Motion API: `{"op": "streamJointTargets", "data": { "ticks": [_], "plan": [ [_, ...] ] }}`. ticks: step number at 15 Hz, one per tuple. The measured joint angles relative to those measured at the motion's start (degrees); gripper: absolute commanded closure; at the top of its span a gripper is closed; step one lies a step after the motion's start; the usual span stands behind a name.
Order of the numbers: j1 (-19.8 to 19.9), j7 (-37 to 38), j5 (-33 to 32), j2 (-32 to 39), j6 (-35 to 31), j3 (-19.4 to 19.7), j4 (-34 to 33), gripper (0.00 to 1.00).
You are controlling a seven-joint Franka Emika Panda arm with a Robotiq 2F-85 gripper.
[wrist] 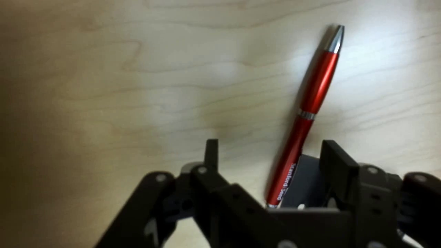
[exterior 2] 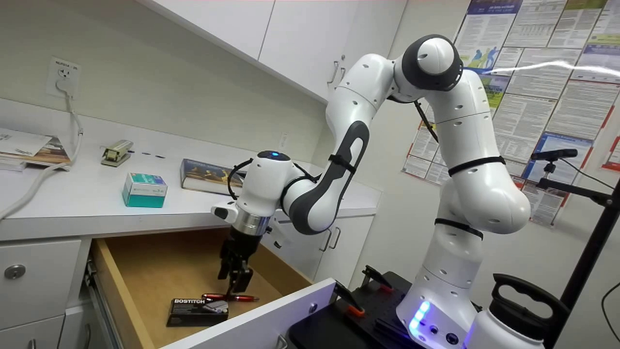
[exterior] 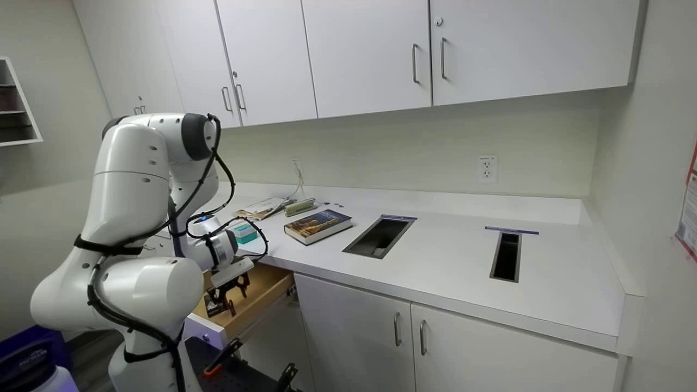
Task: Open the top drawer below the book, take out the pen, and then put it on the countertop
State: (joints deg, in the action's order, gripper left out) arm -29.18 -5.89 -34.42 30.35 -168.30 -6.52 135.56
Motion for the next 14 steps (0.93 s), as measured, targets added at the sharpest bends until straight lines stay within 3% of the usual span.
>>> {"op": "streamJointTargets", "data": {
  "ticks": [3,4,5,7,14],
  "plan": [
    [-3.0,1.7,-0.8,2.0,-0.5,2.7,-2.1,0.64],
    [-3.8,1.8,-0.8,2.1,-0.5,3.1,-2.4,0.82],
    [-4.4,1.9,-0.8,2.2,-0.5,3.6,-2.6,0.84],
    [-5.4,1.9,-0.8,2.4,-0.5,4.3,-3.0,0.99],
    [-8.7,3.8,-0.8,2.4,-0.6,6.4,-3.7,0.96]
  ]
}}
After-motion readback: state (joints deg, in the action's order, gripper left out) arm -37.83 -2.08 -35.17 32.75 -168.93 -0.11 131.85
